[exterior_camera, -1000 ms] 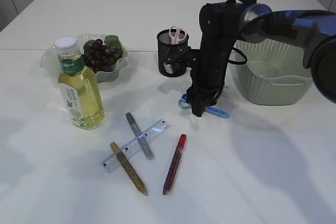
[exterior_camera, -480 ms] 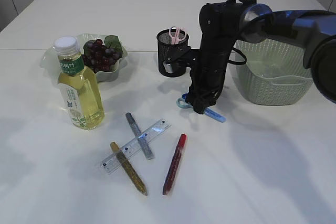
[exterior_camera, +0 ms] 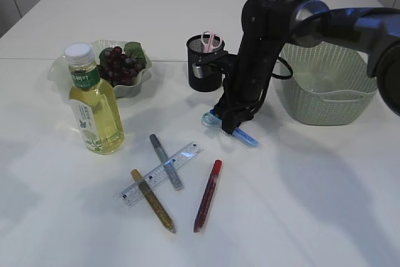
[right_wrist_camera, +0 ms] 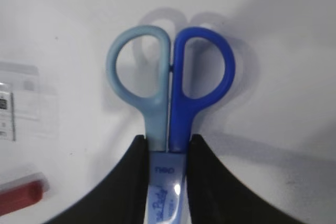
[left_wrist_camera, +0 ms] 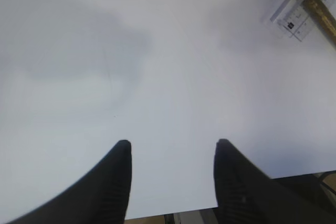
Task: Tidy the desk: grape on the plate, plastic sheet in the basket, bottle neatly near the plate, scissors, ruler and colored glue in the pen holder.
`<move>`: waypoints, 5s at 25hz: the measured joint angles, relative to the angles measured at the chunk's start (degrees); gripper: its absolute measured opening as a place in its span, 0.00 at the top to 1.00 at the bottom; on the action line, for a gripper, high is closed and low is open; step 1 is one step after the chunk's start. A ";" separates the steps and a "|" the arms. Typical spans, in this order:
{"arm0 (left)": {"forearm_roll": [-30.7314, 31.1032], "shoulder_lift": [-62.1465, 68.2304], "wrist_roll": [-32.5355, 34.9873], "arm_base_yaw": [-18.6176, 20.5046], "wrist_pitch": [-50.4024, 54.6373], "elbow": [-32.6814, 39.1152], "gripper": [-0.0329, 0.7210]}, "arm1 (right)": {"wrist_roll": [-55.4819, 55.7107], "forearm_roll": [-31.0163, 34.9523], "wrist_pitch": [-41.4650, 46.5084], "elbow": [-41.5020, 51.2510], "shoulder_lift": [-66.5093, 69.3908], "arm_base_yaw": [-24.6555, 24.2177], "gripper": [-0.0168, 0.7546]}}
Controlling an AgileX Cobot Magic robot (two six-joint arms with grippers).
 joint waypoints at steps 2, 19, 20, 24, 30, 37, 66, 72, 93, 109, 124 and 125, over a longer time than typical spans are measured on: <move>0.00 0.00 0.00 0.00 0.00 0.00 0.47 | 0.09 2.52 0.12 0.00 -0.85 -0.74 0.74; -0.10 0.00 0.00 0.00 -0.10 0.00 0.48 | -13.98 38.90 -11.98 -1.99 -7.70 -8.94 0.74; -0.10 0.00 0.00 0.00 -0.10 0.00 0.48 | -15.98 41.65 -14.02 -1.99 -7.70 -8.94 0.74; -0.10 0.00 0.00 0.00 -0.10 0.00 0.48 | -22.91 50.09 -23.94 -1.99 -7.70 -8.94 0.74; -0.10 0.00 0.00 0.00 -0.10 0.00 0.48 | -36.56 58.24 -32.16 -1.99 -7.70 -8.97 0.74; -0.10 0.00 0.00 0.00 -0.10 0.00 0.48 | -47.56 67.72 -32.16 -1.99 -6.13 -8.97 0.74; -0.10 0.00 0.00 0.00 -0.10 0.00 0.48 | -40.73 61.64 -28.21 -1.99 -2.04 -8.97 0.46; -0.10 0.00 0.00 0.00 -0.21 0.00 0.48 | -10.14 30.29 -23.20 -1.99 -11.24 -8.08 0.46; 0.01 0.00 0.00 0.00 -0.76 0.00 0.48 | 18.56 -2.34 1.73 -2.03 -17.80 8.29 0.47; 0.01 0.00 0.00 0.00 -2.08 0.00 0.48 | 11.68 -0.72 1.61 15.60 -20.74 11.89 0.48; 0.01 0.00 0.11 0.00 -2.28 0.00 0.48 | -19.29 0.90 1.06 17.32 -20.74 13.56 0.48; 0.01 0.00 0.11 0.00 -2.28 0.00 0.48 | -18.99 1.13 1.06 17.32 -20.74 13.56 0.48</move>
